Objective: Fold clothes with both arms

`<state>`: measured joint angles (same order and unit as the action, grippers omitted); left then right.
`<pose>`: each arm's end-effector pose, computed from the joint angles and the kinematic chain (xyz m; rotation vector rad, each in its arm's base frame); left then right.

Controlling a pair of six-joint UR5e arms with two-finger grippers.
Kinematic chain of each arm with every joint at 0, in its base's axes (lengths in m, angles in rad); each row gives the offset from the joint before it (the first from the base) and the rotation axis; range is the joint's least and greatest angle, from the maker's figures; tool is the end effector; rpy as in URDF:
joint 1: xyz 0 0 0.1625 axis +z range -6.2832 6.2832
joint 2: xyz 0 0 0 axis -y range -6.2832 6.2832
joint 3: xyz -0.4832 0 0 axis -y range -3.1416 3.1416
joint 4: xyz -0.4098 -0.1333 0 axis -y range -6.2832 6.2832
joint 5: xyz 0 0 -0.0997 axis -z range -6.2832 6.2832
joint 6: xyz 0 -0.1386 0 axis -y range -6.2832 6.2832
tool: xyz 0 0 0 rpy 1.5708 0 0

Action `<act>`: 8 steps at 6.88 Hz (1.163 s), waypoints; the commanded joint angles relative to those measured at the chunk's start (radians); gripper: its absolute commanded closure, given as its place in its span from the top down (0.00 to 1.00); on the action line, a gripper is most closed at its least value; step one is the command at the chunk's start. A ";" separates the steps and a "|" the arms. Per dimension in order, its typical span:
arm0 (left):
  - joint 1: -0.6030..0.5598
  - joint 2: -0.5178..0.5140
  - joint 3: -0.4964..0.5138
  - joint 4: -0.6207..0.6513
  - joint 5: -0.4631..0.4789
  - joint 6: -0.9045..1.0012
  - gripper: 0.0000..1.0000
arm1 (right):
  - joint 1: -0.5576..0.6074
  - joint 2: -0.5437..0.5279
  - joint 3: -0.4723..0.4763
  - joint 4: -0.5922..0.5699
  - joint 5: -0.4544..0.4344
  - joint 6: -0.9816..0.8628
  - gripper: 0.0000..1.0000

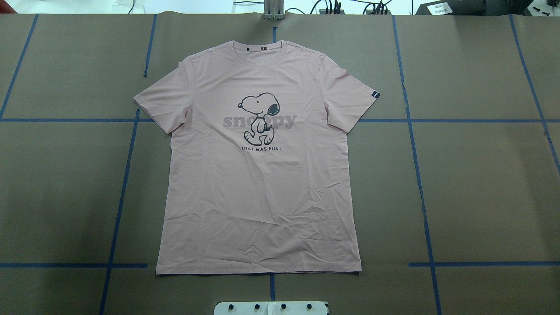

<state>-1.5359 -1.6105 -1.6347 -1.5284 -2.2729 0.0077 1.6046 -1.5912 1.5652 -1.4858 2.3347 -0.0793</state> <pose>-0.0252 -0.5340 0.7025 0.0491 0.7027 0.0623 0.0545 -0.5037 0.7503 0.0992 -0.7594 -0.0658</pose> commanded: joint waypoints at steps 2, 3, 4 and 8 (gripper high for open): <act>0.000 -0.002 -0.002 -0.001 -0.005 0.002 1.00 | 0.000 0.014 0.009 -0.013 0.028 -0.004 1.00; 0.003 -0.035 -0.002 -0.050 -0.005 0.000 1.00 | -0.021 0.048 -0.005 -0.014 0.034 -0.002 1.00; 0.017 -0.108 0.013 -0.090 -0.005 -0.006 1.00 | -0.067 0.091 -0.014 -0.004 0.034 -0.002 1.00; 0.200 -0.213 0.094 -0.394 -0.004 -0.071 1.00 | -0.372 0.477 -0.212 0.114 -0.155 0.215 1.00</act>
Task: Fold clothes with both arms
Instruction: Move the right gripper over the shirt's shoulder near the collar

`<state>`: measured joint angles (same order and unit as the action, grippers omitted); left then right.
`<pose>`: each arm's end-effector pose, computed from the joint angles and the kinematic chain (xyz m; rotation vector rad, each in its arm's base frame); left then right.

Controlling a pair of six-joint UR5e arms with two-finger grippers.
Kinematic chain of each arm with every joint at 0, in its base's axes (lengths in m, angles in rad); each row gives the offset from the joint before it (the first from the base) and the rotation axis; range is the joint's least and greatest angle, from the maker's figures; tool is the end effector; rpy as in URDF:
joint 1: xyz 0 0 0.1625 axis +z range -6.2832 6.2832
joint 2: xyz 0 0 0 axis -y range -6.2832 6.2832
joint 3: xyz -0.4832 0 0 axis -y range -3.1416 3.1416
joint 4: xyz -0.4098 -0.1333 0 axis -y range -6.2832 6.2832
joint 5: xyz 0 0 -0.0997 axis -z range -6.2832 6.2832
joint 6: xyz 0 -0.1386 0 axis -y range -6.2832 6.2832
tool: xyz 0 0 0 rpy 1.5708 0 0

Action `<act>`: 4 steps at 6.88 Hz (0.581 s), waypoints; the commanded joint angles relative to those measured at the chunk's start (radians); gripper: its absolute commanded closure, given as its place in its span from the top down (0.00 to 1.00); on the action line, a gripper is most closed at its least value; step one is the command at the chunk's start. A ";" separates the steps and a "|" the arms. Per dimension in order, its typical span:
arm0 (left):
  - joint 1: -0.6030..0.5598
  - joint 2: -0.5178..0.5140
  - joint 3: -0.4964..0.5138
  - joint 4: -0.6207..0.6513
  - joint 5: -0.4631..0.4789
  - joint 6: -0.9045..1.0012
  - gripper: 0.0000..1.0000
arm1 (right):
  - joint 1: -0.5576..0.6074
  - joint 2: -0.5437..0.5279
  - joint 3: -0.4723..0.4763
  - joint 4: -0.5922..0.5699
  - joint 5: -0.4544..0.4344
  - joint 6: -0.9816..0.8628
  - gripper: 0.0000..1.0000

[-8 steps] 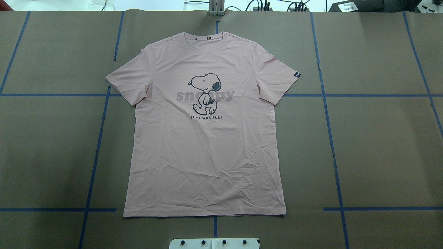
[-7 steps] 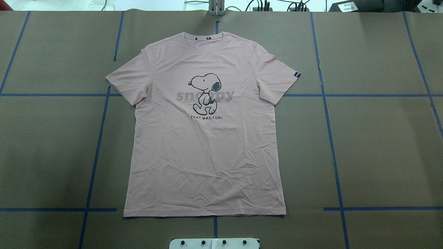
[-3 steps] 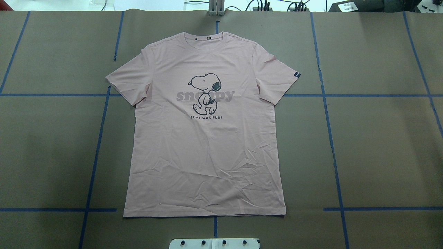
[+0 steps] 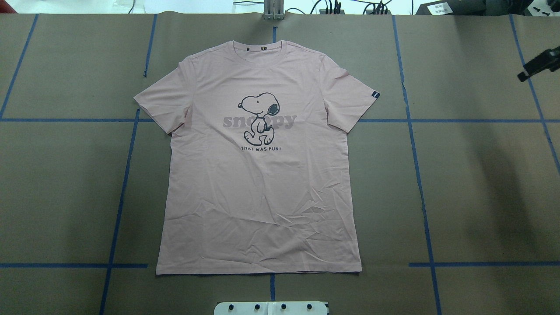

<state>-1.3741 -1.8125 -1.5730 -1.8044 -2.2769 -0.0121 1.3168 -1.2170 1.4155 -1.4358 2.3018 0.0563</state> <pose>0.0846 -0.6463 0.5805 0.3842 0.7392 0.3424 -0.1357 -0.6850 0.5998 0.2035 -0.7674 -0.3091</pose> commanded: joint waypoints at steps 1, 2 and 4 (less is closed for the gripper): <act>0.041 -0.051 0.044 -0.157 0.005 -0.116 1.00 | -0.137 0.140 -0.120 0.121 -0.155 0.196 1.00; 0.047 -0.059 0.065 -0.156 0.002 -0.161 1.00 | -0.201 0.172 -0.153 0.206 -0.153 0.364 1.00; 0.078 -0.108 0.117 -0.170 0.007 -0.302 1.00 | -0.287 0.218 -0.196 0.337 -0.154 0.705 1.00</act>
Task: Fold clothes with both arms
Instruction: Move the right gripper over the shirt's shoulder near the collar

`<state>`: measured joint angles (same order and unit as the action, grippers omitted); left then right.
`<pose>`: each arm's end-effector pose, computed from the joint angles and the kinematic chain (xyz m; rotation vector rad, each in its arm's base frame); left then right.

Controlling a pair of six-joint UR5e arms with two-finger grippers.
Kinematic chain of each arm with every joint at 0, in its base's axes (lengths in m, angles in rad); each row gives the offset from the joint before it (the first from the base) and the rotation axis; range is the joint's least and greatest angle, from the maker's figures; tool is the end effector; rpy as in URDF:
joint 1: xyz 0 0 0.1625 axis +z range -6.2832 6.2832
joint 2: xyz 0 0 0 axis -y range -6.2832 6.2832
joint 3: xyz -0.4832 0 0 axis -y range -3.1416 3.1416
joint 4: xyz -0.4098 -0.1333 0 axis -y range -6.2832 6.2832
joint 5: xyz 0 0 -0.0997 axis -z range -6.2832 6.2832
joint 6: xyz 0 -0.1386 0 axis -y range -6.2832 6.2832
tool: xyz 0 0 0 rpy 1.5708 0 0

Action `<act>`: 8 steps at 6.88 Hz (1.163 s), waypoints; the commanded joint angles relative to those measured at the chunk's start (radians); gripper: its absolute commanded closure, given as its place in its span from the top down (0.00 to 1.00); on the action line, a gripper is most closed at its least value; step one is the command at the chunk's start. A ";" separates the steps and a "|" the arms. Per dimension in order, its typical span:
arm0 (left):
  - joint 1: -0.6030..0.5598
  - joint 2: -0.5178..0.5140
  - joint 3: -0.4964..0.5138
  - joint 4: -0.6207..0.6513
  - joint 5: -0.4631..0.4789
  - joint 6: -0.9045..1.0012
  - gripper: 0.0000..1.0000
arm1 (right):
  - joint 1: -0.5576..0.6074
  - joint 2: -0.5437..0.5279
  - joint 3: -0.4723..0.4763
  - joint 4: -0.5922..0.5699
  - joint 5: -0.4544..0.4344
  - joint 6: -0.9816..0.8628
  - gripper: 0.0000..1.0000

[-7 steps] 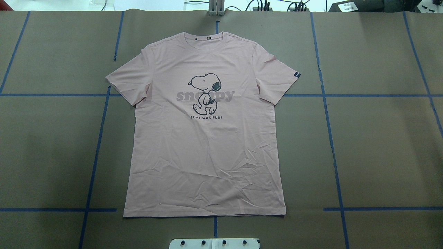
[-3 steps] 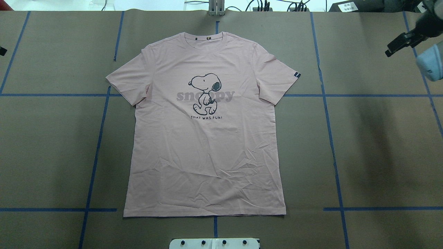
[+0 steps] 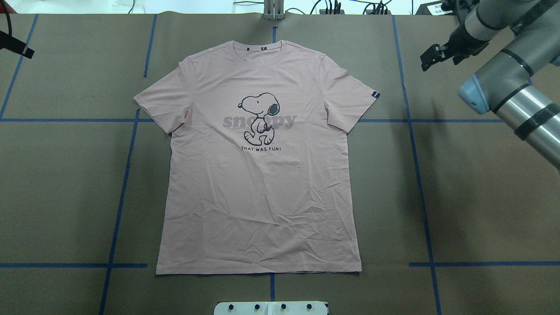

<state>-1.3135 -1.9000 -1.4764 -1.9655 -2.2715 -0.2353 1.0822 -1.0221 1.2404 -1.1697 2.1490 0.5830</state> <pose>0.1351 -0.6859 0.5513 0.4201 0.8040 0.2409 -0.3250 -0.7340 0.5226 0.2317 -0.7874 -0.0900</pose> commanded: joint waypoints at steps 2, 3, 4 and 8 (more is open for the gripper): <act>0.025 -0.033 0.021 -0.030 0.007 -0.127 1.00 | -0.108 0.123 -0.134 0.071 -0.004 0.228 1.00; 0.026 -0.021 0.021 -0.097 0.054 -0.149 1.00 | -0.120 0.144 -0.166 0.074 -0.006 0.233 1.00; 0.028 -0.018 0.024 -0.127 0.056 -0.171 1.00 | -0.133 0.154 -0.179 0.073 -0.009 0.235 1.00; 0.030 -0.017 0.025 -0.128 0.053 -0.171 1.00 | -0.169 0.165 -0.206 0.073 -0.037 0.233 0.94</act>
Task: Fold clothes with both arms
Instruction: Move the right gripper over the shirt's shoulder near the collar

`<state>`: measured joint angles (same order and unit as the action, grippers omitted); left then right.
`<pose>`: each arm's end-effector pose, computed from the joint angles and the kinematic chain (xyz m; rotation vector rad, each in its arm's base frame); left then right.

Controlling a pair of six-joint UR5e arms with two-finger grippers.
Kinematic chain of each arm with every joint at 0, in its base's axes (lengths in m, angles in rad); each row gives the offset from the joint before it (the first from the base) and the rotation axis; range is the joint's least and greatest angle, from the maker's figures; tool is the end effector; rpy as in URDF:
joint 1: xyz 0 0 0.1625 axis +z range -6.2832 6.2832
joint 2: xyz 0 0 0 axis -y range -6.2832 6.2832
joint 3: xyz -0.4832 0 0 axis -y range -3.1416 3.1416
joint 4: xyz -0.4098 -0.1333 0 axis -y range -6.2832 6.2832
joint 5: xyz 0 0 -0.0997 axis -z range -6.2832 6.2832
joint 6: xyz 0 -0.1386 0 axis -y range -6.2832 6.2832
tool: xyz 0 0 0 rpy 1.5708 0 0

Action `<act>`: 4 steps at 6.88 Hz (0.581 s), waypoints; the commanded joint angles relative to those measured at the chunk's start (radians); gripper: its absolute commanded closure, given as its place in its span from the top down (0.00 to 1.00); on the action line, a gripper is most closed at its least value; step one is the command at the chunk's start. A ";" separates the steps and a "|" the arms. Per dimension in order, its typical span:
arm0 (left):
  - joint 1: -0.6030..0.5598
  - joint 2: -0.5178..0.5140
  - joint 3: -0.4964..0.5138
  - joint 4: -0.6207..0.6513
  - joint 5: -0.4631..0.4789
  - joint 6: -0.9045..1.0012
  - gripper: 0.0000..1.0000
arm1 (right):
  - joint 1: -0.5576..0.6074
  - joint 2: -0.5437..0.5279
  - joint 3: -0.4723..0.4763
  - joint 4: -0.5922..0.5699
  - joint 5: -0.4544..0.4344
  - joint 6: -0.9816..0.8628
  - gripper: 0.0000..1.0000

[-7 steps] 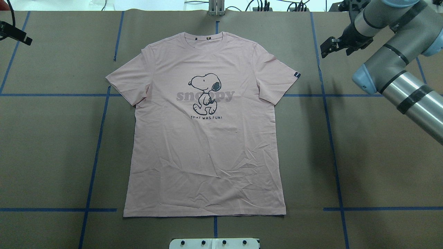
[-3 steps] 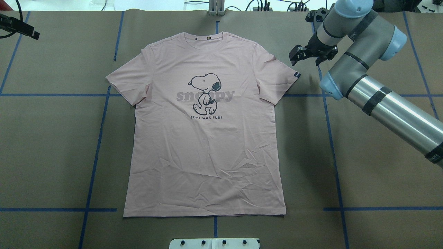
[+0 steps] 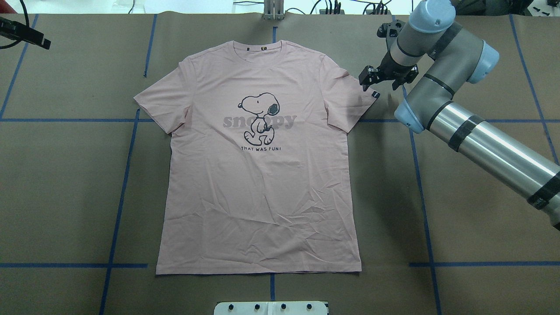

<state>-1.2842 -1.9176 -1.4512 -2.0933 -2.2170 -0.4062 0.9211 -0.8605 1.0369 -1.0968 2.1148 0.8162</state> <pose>0.1534 -0.6969 0.5377 0.4702 0.8226 0.1316 -0.4771 -0.7297 0.4909 0.1201 -0.8129 -0.0198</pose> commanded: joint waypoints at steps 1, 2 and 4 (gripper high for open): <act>-0.001 0.000 0.000 -0.001 -0.003 0.000 1.00 | -0.014 0.004 -0.009 0.000 -0.013 0.000 0.93; 0.000 0.000 0.000 -0.001 -0.003 0.000 1.00 | -0.018 0.004 -0.009 0.000 -0.015 0.000 0.85; -0.001 0.000 -0.001 -0.001 -0.003 0.000 1.00 | -0.019 0.003 -0.009 -0.002 -0.015 0.000 0.40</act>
<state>-1.2844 -1.9175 -1.4520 -2.0939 -2.2196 -0.4065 0.9031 -0.8569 1.0281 -1.0978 2.1006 0.8161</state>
